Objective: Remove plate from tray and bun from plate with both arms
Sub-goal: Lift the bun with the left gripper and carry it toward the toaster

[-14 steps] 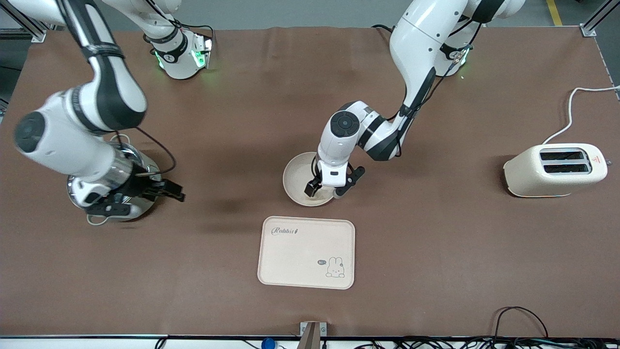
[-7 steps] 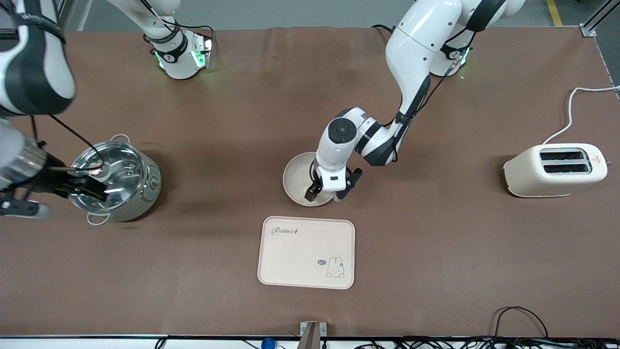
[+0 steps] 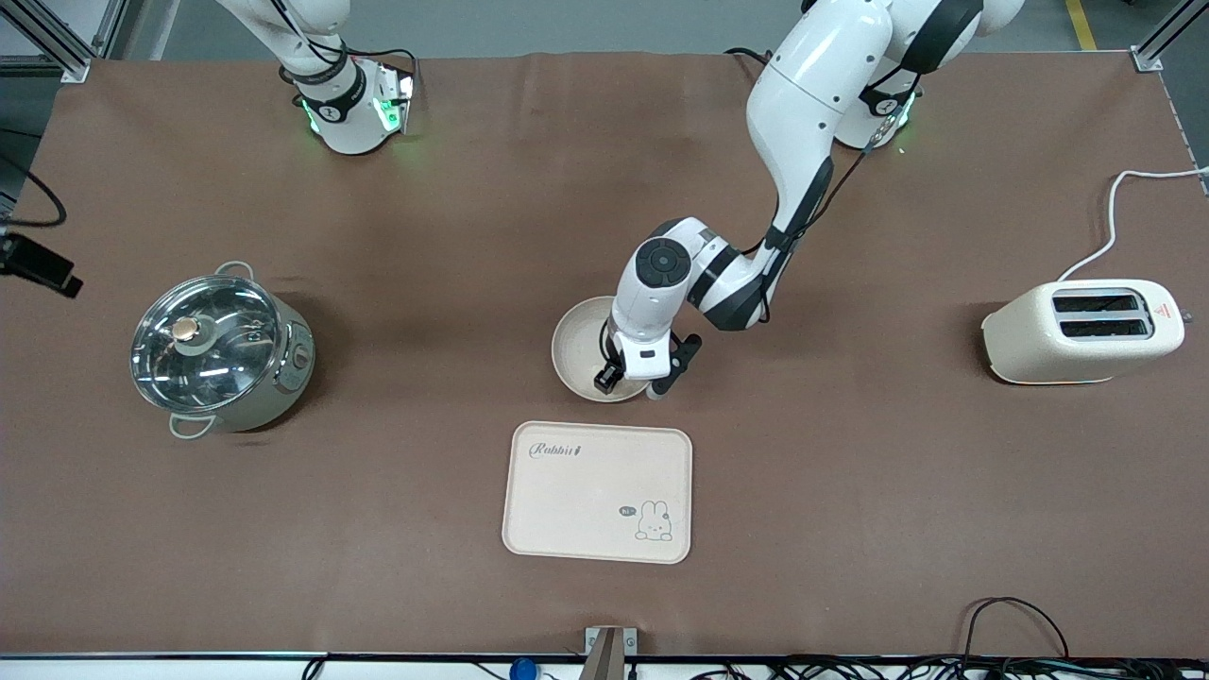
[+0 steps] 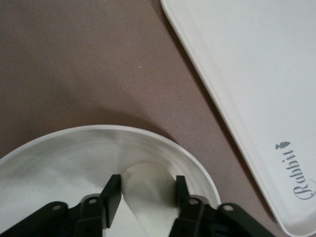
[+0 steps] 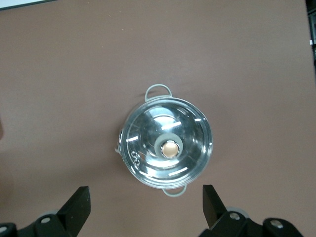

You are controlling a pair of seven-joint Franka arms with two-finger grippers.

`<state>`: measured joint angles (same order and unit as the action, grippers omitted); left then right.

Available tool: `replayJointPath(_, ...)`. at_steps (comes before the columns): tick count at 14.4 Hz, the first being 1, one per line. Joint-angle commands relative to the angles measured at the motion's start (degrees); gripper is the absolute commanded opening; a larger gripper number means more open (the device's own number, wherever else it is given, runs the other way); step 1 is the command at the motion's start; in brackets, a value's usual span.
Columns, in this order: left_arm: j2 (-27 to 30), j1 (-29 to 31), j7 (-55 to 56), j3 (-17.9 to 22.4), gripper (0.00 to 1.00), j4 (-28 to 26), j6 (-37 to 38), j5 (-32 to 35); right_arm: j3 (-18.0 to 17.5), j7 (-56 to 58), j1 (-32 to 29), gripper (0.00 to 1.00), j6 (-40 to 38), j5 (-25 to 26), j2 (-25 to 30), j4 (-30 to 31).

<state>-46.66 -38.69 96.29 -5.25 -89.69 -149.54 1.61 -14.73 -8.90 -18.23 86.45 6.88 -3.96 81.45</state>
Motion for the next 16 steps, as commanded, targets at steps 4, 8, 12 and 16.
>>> replayJointPath(4, 4.54, 0.10, 0.22, -0.11, 0.09, 0.66, 6.24, 0.32, 11.56, 0.46, 10.58, 1.00, 1.27, -3.18, 2.11, 2.57)
replayJointPath(8, 14.12, 7.38, -0.75, -0.11, 0.09, -0.22, 18.91, 0.24, 11.74, 2.65, 10.50, 1.00, -0.67, -3.27, 2.46, 2.57)
replayJointPath(12, 17.65, 16.34, -7.21, -0.02, 0.11, -5.56, 26.31, 0.94, 11.83, 3.80, 10.59, 1.00, 0.12, -3.45, 2.20, 2.57)
replayJointPath(16, 18.36, 27.59, -30.50, -0.11, 0.13, -13.48, 26.50, 0.94, 11.91, 3.89, 10.33, 1.00, 0.22, -8.24, 2.11, 2.66)
